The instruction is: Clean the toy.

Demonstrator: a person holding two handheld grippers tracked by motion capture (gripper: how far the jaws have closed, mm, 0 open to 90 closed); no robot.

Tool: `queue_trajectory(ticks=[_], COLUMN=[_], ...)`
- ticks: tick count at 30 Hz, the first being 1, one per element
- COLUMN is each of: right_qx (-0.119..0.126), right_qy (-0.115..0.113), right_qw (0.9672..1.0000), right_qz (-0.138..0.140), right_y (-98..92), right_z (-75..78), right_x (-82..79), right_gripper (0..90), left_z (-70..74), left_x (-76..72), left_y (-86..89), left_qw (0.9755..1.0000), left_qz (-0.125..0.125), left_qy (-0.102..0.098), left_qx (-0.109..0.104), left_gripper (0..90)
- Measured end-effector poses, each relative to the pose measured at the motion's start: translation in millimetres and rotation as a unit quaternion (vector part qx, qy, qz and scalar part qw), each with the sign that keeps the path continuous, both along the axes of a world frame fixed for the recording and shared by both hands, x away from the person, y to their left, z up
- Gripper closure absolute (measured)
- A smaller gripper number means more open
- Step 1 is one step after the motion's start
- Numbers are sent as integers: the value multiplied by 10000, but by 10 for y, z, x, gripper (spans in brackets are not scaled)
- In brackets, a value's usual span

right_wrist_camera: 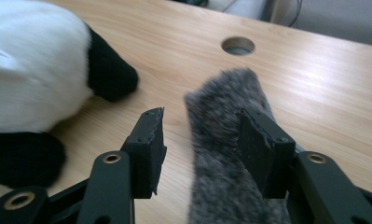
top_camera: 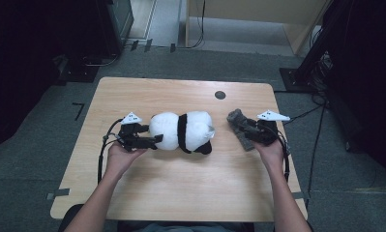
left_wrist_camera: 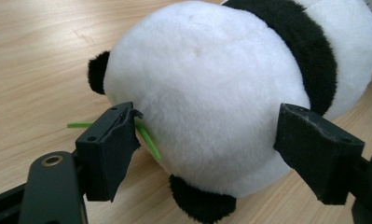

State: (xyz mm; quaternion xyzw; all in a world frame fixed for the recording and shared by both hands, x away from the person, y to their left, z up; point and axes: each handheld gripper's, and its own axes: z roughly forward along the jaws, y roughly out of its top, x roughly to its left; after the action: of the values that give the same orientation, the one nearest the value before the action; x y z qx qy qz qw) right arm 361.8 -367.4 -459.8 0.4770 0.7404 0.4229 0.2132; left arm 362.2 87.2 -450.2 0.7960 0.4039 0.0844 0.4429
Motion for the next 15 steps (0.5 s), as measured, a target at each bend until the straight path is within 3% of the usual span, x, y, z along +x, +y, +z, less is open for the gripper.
queue_trajectory(ticks=[5, 15], right_qx=[-94, -275], right_qy=[309, 393], right_qw=[9994, 9981], right_qz=[-126, -397], right_y=[-98, -241], right_z=[-179, -346], right_x=[101, 184], right_gripper=[505, 527], left_z=[-4, -19], left_x=[-3, 20], left_y=[-6, 1], left_qw=[10000, 10000], left_qz=[-9, -2], left_qy=[-2, 43], left_qx=[-3, -90], left_gripper=[216, 223])
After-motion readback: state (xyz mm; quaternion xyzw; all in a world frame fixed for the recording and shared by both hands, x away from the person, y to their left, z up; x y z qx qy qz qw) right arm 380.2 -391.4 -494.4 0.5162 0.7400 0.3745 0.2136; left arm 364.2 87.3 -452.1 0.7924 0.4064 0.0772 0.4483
